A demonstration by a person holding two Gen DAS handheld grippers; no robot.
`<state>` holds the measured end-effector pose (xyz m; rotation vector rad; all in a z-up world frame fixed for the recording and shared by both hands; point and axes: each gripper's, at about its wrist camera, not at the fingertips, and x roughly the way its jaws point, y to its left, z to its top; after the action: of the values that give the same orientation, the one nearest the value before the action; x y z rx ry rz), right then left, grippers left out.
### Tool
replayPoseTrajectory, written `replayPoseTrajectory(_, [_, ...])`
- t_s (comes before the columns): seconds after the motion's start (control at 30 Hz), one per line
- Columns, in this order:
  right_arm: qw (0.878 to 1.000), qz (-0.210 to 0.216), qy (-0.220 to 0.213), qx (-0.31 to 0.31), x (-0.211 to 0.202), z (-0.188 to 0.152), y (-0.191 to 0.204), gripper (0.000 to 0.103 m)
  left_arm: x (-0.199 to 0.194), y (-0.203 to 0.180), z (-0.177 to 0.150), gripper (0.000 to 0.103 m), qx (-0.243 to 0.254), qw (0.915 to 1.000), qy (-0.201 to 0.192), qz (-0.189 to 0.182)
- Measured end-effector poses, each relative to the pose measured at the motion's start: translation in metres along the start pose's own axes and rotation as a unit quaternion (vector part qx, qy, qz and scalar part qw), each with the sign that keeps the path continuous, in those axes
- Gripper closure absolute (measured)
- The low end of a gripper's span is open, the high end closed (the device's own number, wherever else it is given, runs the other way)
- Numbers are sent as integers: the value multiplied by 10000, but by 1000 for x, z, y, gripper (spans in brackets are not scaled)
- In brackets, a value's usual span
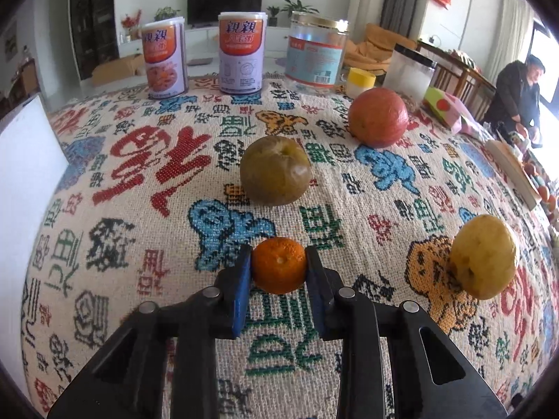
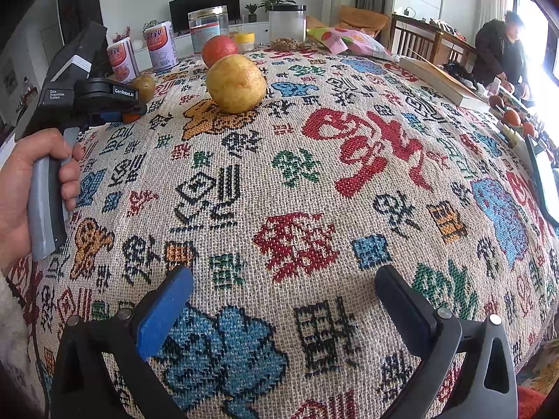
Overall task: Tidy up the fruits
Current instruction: 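Move the left tool to the small orange while right tool approaches the yellow apple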
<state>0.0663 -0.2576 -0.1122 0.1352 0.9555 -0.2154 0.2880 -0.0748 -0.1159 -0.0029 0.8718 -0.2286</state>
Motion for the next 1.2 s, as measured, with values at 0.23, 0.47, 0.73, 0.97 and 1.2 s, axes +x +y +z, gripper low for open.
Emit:
replayPoseTrajectory(0.23, [10000, -6, -1, 3, 0, 1, 1, 0, -74, 26, -59, 73, -7, 9995, 218, -233])
replayPoseTrajectory(0.47, [10000, -7, -2, 4, 0, 1, 1, 0, -88, 26, -99, 51, 241, 9991, 330, -79])
replayPoseTrajectory(0.73, [10000, -8, 1, -13, 0, 1, 1, 0, -77, 15, -104, 9, 502, 9976, 253, 404])
replayPoseTrajectory(0.97, [10000, 12, 4, -15, -1, 0, 2, 0, -75, 22, -104, 4, 328, 9980, 313, 446])
replayPoseTrajectory(1.2, [10000, 12, 3, -12, -1, 0, 2, 0, -75, 21, -105, 3, 333, 9979, 312, 456])
